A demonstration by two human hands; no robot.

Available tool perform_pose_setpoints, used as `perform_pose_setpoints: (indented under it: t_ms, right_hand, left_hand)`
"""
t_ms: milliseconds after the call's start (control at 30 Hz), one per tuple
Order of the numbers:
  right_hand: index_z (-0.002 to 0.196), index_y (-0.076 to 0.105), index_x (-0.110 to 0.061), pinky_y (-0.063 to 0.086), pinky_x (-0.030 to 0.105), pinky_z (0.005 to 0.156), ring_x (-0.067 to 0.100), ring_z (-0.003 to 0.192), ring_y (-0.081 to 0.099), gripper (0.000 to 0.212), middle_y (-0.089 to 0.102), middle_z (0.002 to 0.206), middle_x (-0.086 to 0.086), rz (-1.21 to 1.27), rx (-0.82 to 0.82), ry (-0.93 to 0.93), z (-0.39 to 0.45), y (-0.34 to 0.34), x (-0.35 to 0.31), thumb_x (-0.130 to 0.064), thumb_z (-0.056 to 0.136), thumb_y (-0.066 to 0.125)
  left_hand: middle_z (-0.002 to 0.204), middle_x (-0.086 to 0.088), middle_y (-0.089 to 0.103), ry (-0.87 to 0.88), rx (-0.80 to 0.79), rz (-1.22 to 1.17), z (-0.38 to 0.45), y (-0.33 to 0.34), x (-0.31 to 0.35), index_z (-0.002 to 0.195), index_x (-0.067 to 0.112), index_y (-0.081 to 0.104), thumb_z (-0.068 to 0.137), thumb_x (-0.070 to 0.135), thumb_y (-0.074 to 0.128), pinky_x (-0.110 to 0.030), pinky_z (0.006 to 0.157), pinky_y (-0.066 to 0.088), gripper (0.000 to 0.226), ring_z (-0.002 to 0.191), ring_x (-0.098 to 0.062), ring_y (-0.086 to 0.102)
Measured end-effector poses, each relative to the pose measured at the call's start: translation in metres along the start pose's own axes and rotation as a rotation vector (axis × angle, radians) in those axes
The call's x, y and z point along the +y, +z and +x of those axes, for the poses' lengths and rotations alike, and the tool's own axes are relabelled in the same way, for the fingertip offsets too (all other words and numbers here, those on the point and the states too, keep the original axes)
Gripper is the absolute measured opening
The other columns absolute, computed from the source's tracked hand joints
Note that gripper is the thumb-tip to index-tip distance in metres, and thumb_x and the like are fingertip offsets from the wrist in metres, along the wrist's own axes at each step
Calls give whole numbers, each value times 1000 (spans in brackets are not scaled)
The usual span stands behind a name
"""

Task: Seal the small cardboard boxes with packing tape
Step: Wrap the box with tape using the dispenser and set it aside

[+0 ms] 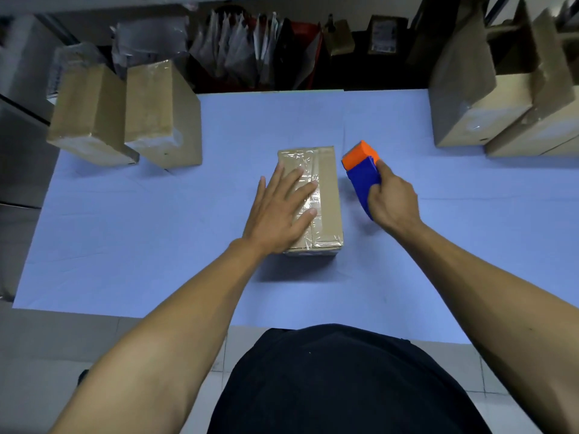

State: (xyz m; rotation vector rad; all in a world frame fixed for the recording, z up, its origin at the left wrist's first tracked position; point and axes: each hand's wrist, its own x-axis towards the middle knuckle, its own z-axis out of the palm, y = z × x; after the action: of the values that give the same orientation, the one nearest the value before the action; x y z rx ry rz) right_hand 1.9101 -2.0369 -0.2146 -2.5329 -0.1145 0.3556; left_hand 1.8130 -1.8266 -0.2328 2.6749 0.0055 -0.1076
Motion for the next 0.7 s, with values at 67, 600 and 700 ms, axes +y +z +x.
perform_pose_setpoints:
  t_ms: [67,600,700]
  right_hand:
    - [128,56,-13,38,35,71,33,87,53,44,60,95,9,60,62,1,5,-17,-11,-7,90,35]
    - [67,55,-22,34,33,59,25,73,51,29,55,67,-1,127,2,-154,-4,-56,-61,-35,82,33]
    - [76,57,-29,34,32,64,29,82,55,29,62,79,1,53,22,-188,-4,-55,-59,-42,84,33]
  left_hand:
    - [165,8,17,-46,-6,-26,1,6,2,147,31,45,98,48,46,-52,121,7,51,154,-16,2]
    - [143,-3,43,-11,19,262,14,-8,22,141,35,50,87,74,24,-44,100,31,72,130,-29,35]
    - [154,-2,23,157,-118,170,22,-19,-5,152,43,29,81,83,42,-58,120,8,83,150,-27,7]
